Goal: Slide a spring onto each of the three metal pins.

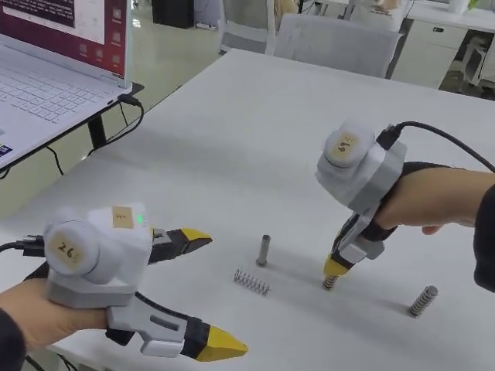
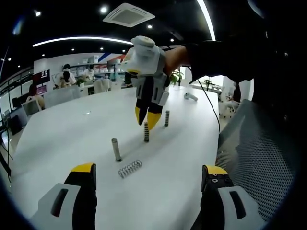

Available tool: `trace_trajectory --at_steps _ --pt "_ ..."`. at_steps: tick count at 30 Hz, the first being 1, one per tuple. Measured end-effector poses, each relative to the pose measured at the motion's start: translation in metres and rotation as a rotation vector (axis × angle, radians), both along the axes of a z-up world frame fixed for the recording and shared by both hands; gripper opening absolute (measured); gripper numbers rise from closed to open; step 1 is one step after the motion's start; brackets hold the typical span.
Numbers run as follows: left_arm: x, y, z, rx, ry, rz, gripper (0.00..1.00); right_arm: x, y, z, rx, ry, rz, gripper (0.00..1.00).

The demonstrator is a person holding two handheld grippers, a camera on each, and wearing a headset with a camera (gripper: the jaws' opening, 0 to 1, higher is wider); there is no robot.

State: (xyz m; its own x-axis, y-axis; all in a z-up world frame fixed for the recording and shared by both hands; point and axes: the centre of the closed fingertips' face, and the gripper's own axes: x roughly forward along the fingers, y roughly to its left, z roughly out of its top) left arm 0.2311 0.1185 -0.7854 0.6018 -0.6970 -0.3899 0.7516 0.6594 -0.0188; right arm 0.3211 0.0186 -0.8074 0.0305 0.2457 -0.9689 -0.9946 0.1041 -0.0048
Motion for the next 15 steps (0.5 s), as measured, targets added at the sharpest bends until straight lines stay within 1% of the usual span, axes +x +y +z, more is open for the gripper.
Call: trace_trajectory --at_steps 4,8,11,15 --pt "-0.001 -0.001 0.0 0.001 0.0 -0.001 0.88 -0.002 0.005 0.012 0.019 -0.023 0.02 0.19" --pt "-0.001 -0.002 0.0 0.002 0.0 -0.002 0.88 -0.006 0.013 0.021 0.037 -0.039 0.045 0.19" --pt "-0.002 -0.002 0.001 0.002 -0.001 -0.002 0.88 -0.012 0.02 0.023 0.047 -0.046 0.07 0.19" --pt "-0.002 -0.001 0.001 0.003 -0.001 -0.001 0.88 -0.021 0.031 0.023 0.056 -0.048 0.102 0.18"
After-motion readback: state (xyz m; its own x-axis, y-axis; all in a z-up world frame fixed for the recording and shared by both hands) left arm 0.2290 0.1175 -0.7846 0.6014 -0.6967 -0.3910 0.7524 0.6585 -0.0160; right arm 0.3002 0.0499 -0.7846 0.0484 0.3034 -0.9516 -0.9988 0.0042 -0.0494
